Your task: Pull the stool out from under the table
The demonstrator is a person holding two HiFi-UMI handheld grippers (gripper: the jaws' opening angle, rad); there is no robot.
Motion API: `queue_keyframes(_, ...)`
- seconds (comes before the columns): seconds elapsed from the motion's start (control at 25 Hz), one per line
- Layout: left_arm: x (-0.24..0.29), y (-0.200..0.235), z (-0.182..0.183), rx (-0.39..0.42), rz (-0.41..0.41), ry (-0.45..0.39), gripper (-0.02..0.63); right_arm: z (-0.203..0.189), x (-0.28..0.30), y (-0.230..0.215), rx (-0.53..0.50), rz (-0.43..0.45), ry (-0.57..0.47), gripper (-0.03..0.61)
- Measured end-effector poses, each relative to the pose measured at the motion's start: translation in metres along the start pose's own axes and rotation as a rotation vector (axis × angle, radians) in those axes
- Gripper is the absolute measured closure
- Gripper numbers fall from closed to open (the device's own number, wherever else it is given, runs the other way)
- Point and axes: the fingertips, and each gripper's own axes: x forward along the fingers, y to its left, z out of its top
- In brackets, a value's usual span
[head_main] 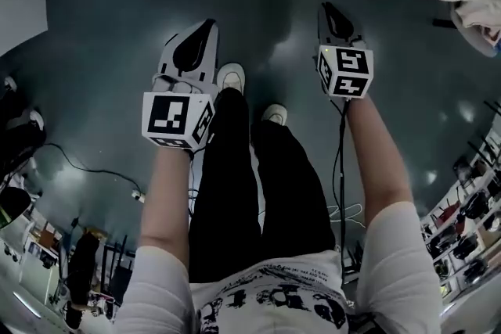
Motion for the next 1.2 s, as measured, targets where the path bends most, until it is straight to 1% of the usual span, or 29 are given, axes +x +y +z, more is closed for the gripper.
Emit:
queue_keyframes(0.04, 0.005, 0.001, -0.012, -0.008, 0.001, -0.001, 0.597, -0.013, 0.011, 0.0, -0.029, 0.002, 0.017, 0.545)
queue_keyframes(0.12, 0.015, 0.005, -0.032, -0.01, 0.004, -0.002, 0.597, -0.033, 0.034, -0.004, -0.065, -0.003, 0.057, 0.461)
queue_keyframes(0.16, 0.019, 0.008, -0.04, -0.007, 0.006, 0.0, 0.597, -0.04, 0.045, -0.007, -0.063, -0.013, 0.068, 0.442)
queue_keyframes(0.28, 0.032, 0.013, -0.058, 0.011, 0.005, 0.007, 0.597, -0.04, 0.071, -0.028, -0.014, -0.072, 0.036, 0.307)
queue_keyframes(0.36, 0.041, 0.014, -0.063, 0.026, -0.008, 0.009, 0.597, -0.031, 0.083, -0.042, 0.005, -0.114, 0.007, 0.276)
queue_keyframes(0.44, 0.047, 0.016, -0.062, 0.039, -0.02, -0.001, 0.597, -0.021, 0.093, -0.051, 0.017, -0.14, -0.009, 0.261)
queue_keyframes(0.6, 0.058, 0.03, -0.064, 0.052, -0.011, 0.005, 0.597, -0.015, 0.116, -0.056, 0.043, -0.145, 0.0, 0.261)
queue_keyframes(0.76, 0.061, 0.036, -0.065, 0.038, -0.022, 0.009, 0.597, -0.018, 0.136, -0.061, 0.01, -0.167, 0.026, 0.261)
queue_keyframes(0.84, 0.06, 0.034, -0.06, 0.042, -0.04, -0.002, 0.597, -0.013, 0.144, -0.065, -0.007, -0.185, 0.015, 0.261)
queue_keyframes(0.96, 0.056, 0.032, -0.057, 0.055, -0.049, -0.008, 0.597, -0.008, 0.145, -0.07, -0.001, -0.21, -0.011, 0.267)
queue_keyframes(1.08, 0.056, 0.027, -0.056, 0.059, -0.055, -0.014, 0.597, -0.009, 0.14, -0.074, -0.008, -0.218, -0.021, 0.289)
queue_keyframes(1.2, 0.059, 0.03, -0.06, 0.065, -0.057, -0.007, 0.597, -0.008, 0.144, -0.073, -0.029, -0.218, -0.024, 0.302)
